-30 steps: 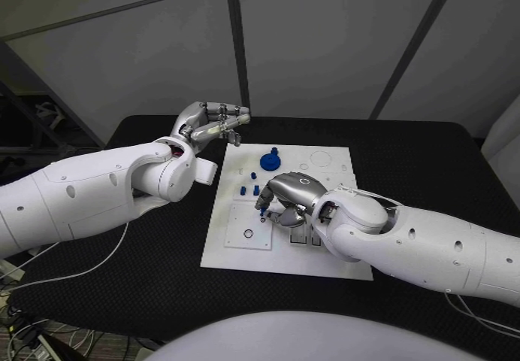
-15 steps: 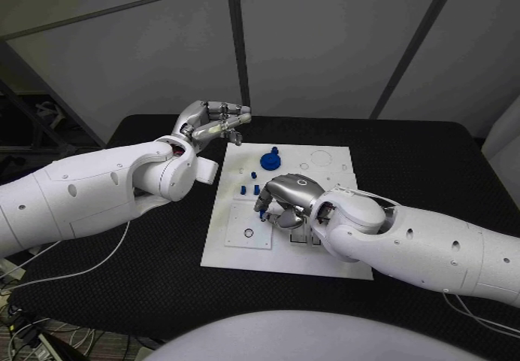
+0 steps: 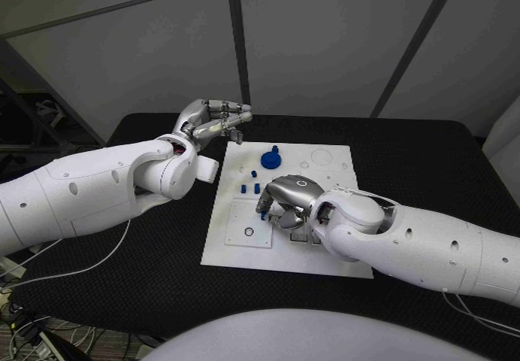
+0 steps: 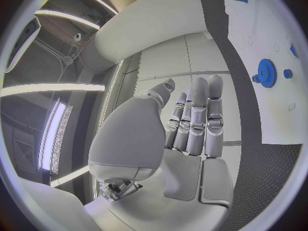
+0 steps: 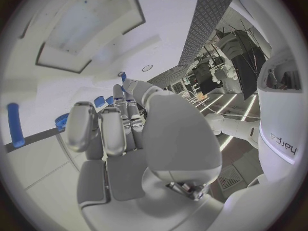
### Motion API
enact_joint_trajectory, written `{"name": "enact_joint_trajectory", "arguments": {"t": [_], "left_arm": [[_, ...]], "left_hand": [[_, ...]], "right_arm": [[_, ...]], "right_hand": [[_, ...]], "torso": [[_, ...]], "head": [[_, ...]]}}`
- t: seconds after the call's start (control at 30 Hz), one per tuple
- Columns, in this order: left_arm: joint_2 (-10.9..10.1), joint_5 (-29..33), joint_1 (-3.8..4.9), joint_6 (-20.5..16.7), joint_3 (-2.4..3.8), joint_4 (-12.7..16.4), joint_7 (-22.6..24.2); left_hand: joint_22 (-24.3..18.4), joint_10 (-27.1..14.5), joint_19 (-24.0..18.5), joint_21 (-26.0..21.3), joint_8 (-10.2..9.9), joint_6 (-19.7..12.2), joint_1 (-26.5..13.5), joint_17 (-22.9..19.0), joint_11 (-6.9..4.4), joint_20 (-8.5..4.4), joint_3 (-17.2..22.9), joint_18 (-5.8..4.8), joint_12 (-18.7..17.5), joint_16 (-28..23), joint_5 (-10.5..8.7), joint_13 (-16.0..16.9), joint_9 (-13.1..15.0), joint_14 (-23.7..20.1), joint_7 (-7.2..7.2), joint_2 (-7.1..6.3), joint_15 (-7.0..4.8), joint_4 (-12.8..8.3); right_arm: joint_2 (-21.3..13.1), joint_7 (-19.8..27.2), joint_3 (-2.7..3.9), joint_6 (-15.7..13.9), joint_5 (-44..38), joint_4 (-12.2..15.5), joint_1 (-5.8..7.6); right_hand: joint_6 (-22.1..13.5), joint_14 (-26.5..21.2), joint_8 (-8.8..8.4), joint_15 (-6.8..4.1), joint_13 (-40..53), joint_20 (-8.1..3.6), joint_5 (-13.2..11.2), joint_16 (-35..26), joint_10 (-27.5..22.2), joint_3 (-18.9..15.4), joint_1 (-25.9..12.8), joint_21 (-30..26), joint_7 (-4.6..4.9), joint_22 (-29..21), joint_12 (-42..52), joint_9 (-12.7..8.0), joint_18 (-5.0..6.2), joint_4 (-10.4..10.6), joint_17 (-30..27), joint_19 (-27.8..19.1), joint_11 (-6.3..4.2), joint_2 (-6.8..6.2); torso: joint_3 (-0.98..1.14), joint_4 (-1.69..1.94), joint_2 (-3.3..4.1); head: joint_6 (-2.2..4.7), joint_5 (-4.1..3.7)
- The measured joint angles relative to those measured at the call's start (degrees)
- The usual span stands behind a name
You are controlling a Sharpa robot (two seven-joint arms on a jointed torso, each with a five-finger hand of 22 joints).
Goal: Assemble the parts on the task board
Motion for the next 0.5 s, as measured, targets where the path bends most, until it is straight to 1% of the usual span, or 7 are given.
{"name": "enact_joint_trajectory", "arguments": {"t": [0.43,0.5], "left_arm": [[0.0,0.0,0.0,0.1,0.0,0.0,0.0],[0.0,0.0,0.0,0.1,0.0,0.0,0.0]], "left_hand": [[0.0,0.0,0.0,0.0,0.0,0.0,0.0,0.0,0.0,0.0,0.0,0.0,0.0,0.0,0.0,0.0,0.0,0.0,0.0,0.0,0.0,0.0],[0.0,0.0,0.0,0.0,0.0,0.0,0.0,0.0,0.0,0.0,0.0,0.0,0.0,0.0,0.0,0.0,0.0,0.0,0.0,0.0,0.0,0.0]], "right_arm": [[0.2,-0.6,-0.1,0.6,-0.5,-0.6,0.01],[0.2,-0.6,-0.24,0.7,-0.6,-0.7,0.06]], "right_hand": [[0.0,0.0,-0.15,0.0,0.0,0.0,-0.1,0.0,0.0,0.0,0.0,0.0,-0.02,0.0,0.1,0.0,0.0,0.0,-0.2,0.0,0.0,0.0],[0.0,0.0,-0.15,0.0,0.0,0.0,-0.1,0.0,0.0,0.0,-0.1,0.0,-0.02,0.0,0.1,0.0,0.0,0.0,-0.2,0.0,0.01,-0.08]], "torso": [[0.0,0.0,0.0],[-0.01,0.0,0.0]], "head": [[-0.13,0.02],[-0.13,0.06]]}}
